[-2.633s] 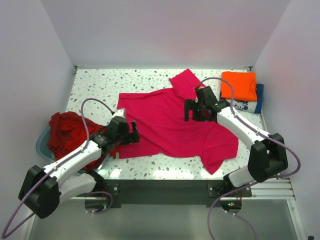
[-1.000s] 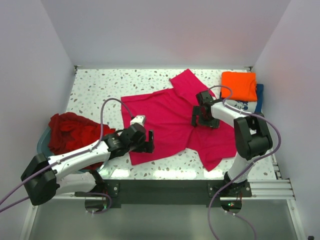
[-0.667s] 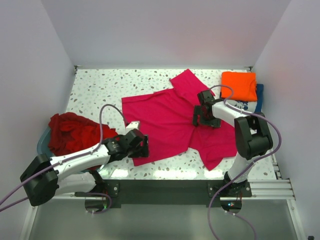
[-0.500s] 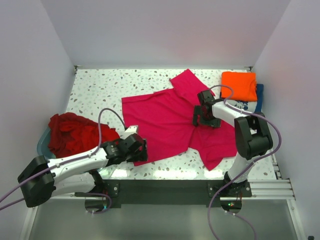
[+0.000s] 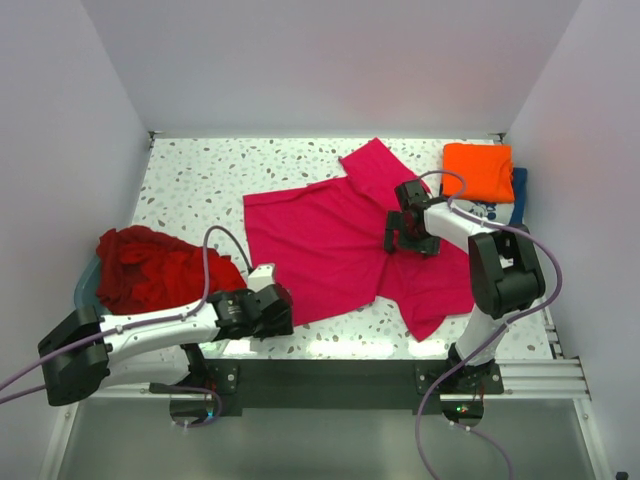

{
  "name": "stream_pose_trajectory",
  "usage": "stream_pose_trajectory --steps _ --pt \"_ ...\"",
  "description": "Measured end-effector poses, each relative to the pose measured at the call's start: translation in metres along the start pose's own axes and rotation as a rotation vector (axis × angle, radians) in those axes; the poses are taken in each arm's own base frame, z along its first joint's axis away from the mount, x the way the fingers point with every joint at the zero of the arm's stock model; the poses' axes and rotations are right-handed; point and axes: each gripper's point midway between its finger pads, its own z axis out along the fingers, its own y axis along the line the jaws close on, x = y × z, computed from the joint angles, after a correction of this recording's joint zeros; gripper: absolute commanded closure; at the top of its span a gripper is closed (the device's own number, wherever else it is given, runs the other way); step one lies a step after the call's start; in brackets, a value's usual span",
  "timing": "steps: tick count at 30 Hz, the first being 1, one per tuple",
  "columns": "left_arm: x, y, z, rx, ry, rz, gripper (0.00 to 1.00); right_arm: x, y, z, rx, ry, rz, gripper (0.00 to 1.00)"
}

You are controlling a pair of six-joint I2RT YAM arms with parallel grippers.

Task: Fold and stack the t-shirts
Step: Flatten the tshirt out

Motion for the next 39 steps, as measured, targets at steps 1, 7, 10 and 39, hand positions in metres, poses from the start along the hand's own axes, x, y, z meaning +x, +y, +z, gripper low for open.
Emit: stream_pose_trajectory --steps 1,7,10,39 --pt "0.001 0.001 0.000 -0.005 0.000 0.000 0.21 0.000 0.000 0.000 -0.003 0.001 0.000 0.04" --pt "0.002 0.004 0.004 -0.034 -0.009 0.006 0.37 0.001 0.002 0.000 -0.010 0.005 0.000 0.04" --pt "0.001 0.005 0.005 -0.044 -0.020 0.005 0.44 0.001 0.002 0.000 -0.011 0.005 0.000 0.04" --pt "-0.095 0.037 -0.036 -0.142 -0.269 -0.133 1.00 0.034 -0.020 -0.073 -0.120 -0.110 0.013 0.04"
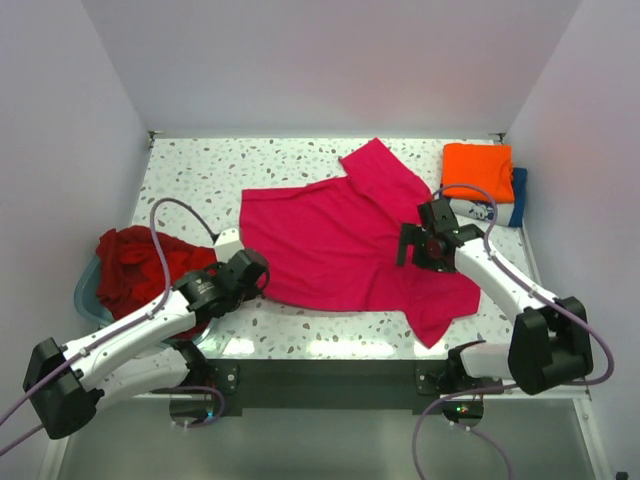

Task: Fold and stack the t-shirts
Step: Flatten the tshirt out

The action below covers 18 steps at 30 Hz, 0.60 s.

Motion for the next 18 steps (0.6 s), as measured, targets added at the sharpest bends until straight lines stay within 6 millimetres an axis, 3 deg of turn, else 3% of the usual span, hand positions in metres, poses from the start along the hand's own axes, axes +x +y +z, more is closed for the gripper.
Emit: stream_pose_trajectory --steps 4,10,18 --pt "-0.030 0.002 -0.004 -0.014 -0.062 -0.008 1.00 0.018 -0.009 -0.004 0.006 0.012 0.001 0.04" --pt "-0.034 0.017 -0.002 -0.066 -0.067 0.022 1.00 0.052 -0.023 0.007 0.046 0.097 -0.002 0.04" --pt "-0.044 0.026 -0.010 -0.070 -0.092 0.022 1.00 0.065 -0.023 0.030 0.087 0.190 -0.015 0.04"
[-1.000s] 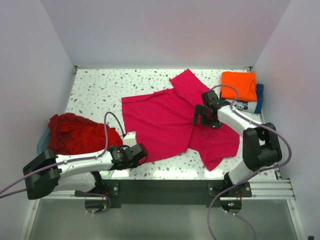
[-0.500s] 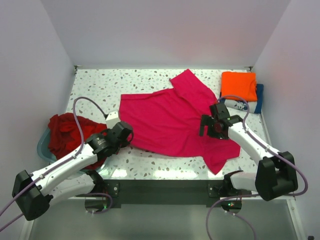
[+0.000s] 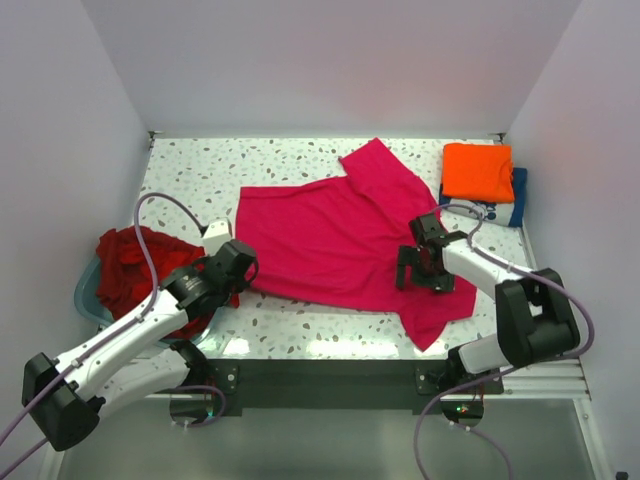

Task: Fold and stack the t-shirts
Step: Flatten the tshirt out

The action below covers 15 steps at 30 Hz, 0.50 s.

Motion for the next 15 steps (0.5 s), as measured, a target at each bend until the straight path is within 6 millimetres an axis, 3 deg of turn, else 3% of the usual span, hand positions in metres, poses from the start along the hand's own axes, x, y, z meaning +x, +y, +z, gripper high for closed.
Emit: stream_pose_trajectory --steps 8,15 --pt "-0.001 0.002 0.000 -0.004 -0.002 0.017 1.00 -0.024 0.023 0.013 -0.018 0.028 -0.014 0.05" --pt "-0.002 0.004 0.005 -0.023 0.003 0.031 1.00 -0.071 0.055 0.022 -0.037 -0.003 -0.034 0.05"
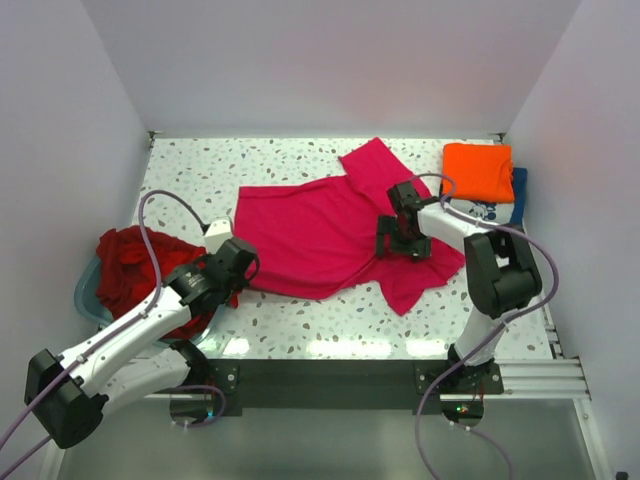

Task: Fold and stack the t-shirts
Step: Flatten the tshirt out

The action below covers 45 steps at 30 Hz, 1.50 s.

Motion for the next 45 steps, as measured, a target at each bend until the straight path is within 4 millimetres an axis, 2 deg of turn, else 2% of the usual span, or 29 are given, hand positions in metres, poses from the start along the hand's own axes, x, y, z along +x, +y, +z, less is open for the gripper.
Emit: stream_pose_trajectory --steps 5,8,10,14,16,18,23,26,35,45 --pt "0.000 0.002 0.005 -0.018 0.008 0.021 1.00 -0.032 0.018 -0.004 -0.028 -0.052 -0.030 0.05" --pt "-0.002 0.002 0.006 -0.021 0.006 0.028 1.00 -0.051 0.024 -0.020 -0.053 -0.110 -0.044 0.05" --pt "-0.003 0.001 0.007 -0.020 0.004 0.027 1.00 -0.056 0.023 -0.037 -0.063 -0.150 -0.044 0.04" --pt "-0.004 -0.001 0.008 -0.013 0.005 0.032 1.00 -0.048 0.009 -0.082 -0.084 -0.247 -0.025 0.04" --pt "-0.004 -0.002 0.007 -0.007 0.008 0.036 1.00 -0.031 -0.003 -0.101 -0.093 -0.281 -0.007 0.07" --pt "-0.004 -0.003 0.007 0.000 0.006 0.039 1.00 -0.010 -0.015 -0.107 -0.095 -0.294 0.017 0.09" --pt "-0.006 -0.007 0.007 0.019 0.006 0.037 1.00 0.052 -0.034 -0.088 -0.094 -0.203 0.068 0.26" --pt "-0.005 -0.008 0.007 0.027 0.011 0.035 1.00 0.073 -0.037 -0.078 -0.091 -0.152 0.092 0.29" --pt "-0.006 -0.014 0.007 0.054 0.012 0.026 1.00 0.100 -0.032 -0.056 -0.103 -0.088 0.129 0.37" --pt "-0.007 -0.018 0.007 0.069 0.011 0.022 1.00 0.104 -0.018 -0.032 -0.095 -0.062 0.138 0.41"
